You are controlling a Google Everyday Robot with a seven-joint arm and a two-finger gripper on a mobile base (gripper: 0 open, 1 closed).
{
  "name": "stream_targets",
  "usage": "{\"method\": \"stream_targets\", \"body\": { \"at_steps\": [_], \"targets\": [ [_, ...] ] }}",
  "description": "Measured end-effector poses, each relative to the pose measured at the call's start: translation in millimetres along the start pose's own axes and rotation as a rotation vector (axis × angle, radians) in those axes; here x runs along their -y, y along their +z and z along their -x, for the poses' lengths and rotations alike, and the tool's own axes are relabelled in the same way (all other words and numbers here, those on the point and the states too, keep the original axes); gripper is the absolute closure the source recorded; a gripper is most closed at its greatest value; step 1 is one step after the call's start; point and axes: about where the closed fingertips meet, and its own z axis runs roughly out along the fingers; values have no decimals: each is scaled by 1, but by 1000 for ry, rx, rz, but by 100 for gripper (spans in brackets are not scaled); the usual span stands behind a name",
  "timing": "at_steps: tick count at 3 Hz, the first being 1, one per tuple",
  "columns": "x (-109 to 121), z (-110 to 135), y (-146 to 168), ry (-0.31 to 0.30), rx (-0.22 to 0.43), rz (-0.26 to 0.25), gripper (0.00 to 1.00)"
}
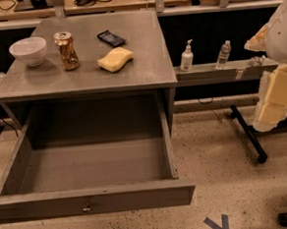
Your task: Place orange can into top drawer
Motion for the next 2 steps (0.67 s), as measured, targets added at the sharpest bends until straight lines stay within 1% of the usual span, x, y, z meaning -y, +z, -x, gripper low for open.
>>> {"method": "stream_targets", "body": {
  "at_steps": [1,2],
  "targets": [
    [4,9,1,-14,16,0,0],
    [33,68,12,-110,118,15,0]
  ]
}}
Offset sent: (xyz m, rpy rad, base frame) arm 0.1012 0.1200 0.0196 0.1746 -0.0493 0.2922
